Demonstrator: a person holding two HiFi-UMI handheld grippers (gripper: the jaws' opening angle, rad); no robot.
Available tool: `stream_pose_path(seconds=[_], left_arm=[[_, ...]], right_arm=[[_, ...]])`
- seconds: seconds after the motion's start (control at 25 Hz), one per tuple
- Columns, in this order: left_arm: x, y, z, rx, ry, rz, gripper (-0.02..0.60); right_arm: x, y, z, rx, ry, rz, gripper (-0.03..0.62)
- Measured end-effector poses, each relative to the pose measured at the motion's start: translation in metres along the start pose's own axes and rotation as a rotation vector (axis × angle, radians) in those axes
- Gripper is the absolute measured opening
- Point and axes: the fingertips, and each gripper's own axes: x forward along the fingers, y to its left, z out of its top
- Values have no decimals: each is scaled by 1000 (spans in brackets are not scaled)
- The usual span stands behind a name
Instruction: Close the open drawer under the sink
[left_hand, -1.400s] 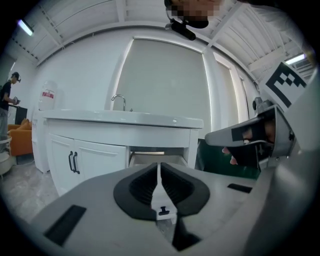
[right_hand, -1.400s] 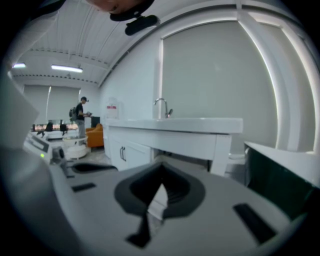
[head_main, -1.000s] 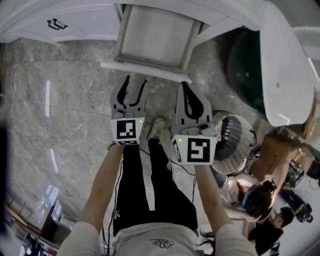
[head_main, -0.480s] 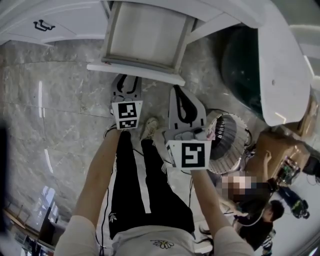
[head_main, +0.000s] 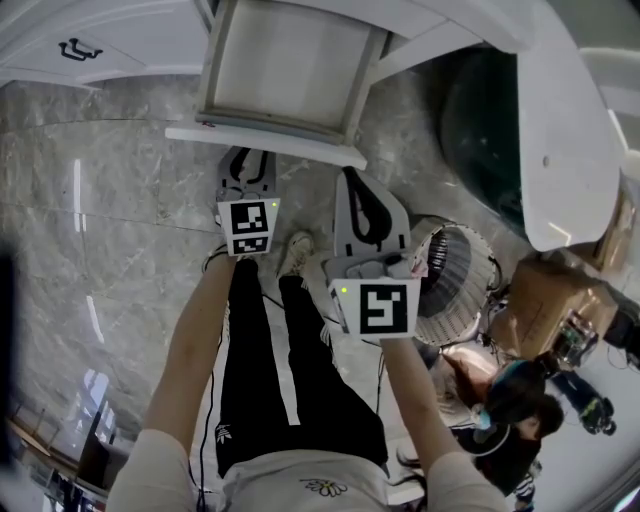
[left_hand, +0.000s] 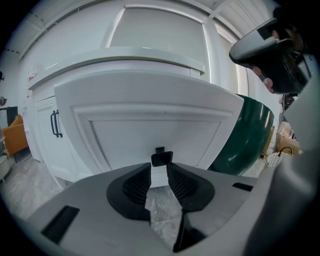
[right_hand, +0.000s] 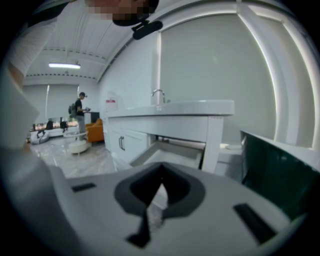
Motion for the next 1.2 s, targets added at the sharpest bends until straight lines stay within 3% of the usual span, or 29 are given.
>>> stream_pose_path(seconds=[0.12,0.24,0.4,0.52,1.2], left_arm=[[-1,-2,0,4,-7,-4,115],[1,-5,3,3,-19,-20,196],[6,-3,9,2,-29,-10,195],[8,-4,10,21,-19,-13,149],[6,-4,13,-25,18,-37,141]], right_arm=[[1,1,-3,0,5,2,28],[1,1,-7,-1,18,4,28],[1,4,-9,-9,15,12,28],[0,4,-10,-11,25,13,28],[-3,8,-7,-27,40,24,28]])
